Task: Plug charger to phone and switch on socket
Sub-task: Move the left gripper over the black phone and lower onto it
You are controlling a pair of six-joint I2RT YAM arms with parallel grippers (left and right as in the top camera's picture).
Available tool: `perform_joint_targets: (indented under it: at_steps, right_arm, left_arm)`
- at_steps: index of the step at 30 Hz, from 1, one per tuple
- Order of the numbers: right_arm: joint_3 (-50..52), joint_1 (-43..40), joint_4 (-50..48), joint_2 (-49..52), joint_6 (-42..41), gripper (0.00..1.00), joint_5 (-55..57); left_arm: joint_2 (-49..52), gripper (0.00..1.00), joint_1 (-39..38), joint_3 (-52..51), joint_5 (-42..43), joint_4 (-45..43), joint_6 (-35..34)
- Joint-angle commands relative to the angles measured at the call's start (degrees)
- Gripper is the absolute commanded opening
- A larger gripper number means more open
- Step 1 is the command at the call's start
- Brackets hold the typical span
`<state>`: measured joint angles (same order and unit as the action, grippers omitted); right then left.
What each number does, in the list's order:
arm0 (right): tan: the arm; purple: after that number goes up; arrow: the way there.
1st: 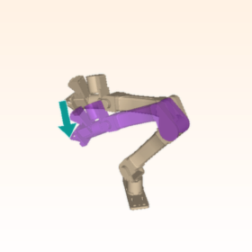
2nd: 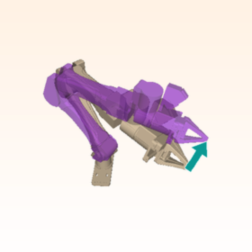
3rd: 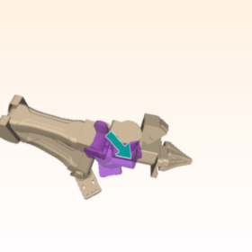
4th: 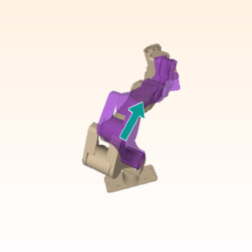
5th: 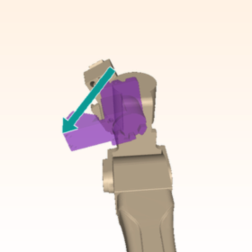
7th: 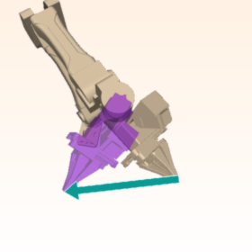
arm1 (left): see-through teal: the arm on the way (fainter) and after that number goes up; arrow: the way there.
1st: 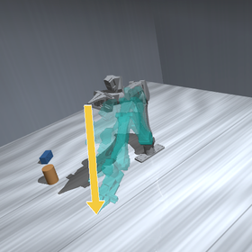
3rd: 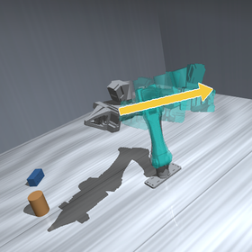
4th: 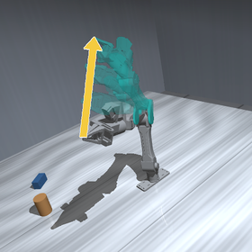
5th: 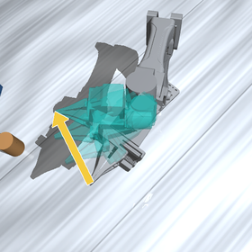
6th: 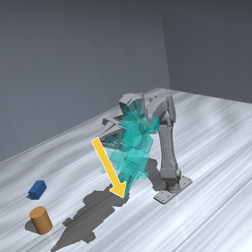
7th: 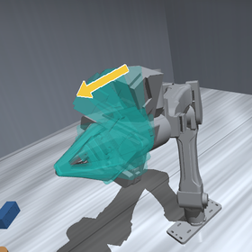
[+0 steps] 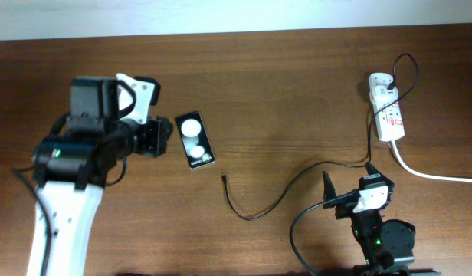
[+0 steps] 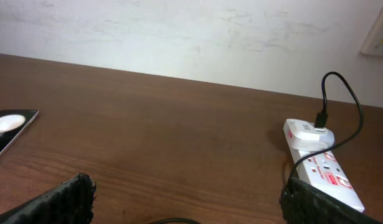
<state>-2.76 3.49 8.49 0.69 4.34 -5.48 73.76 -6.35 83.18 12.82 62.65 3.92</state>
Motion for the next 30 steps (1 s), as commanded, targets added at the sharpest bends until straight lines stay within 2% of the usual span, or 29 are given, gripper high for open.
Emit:
perform_joint_targets:
  at_steps: [1, 10, 12, 13, 14, 19, 22, 24, 26, 28, 30]
  right_arm:
    - [0.5, 0.35, -0.13, -0.48, -0.26, 0.99, 0.09]
    - [0.52, 0.35, -0.11, -0.48, -0.26, 0.99, 0.09]
    - [0.52, 0.35, -0.11, -0.48, -0.26, 0.99, 0.09]
    - [0.52, 0.35, -0.11, -0.48, -0.26, 0.99, 0.09]
    - [0.52, 0.35, -0.11, -0.48, -0.26, 0.99, 0.09]
    - [0.52, 0.35, -0.11, -0.48, -0.26, 0.99, 0.09]
    - [0.52, 0.35, -0.11, -0.48, -0.26, 0.99, 0.09]
    - [0.52, 0.35, -0.13, -0.48, -0.26, 0.99, 0.09]
    - [0.5, 0.35, -0.11, -0.48, -0.26, 0.99, 0.09]
    - [0.5, 0.35, -0.11, -0.48, -0.26, 0.99, 0.09]
    - [0.5, 0.35, -0.13, -0.48, -0.26, 0.99, 0.09]
  left_arm:
    - [6.51, 0.0, -0.26, 0.92, 1.38, 1.18, 0.15]
    - [24.92, 0.01, -1.18, 0.87, -3.69, -1.22, -10.54]
    - [27.47, 0.54, -2.16, 0.87, -3.72, -2.45, -11.04]
    - [28.52, 0.88, -2.62, 0.87, -3.8, -3.17, -11.04]
    - [29.53, 0.99, -3.17, 0.87, -3.69, -4.28, -10.99]
    - [30.82, 0.99, -4.24, 0.87, -1.75, -9.18, -12.13]
    - [30.93, 0.99, -5.6, 0.87, -7.87, -9.77, -20.41]
    - [31.39, 0.99, -7.43, 0.81, -12.37, -10.73, -23.47]
    - [31.69, 0.99, -9.14, 0.31, -15.56, -12.09, -23.96]
    - [32.94, 0.99, -10.56, 0.26, -18.69, -12.66, -27.52]
    - [34.23, 0.99, -10.64, 0.26, -18.67, -13.68, -27.71]
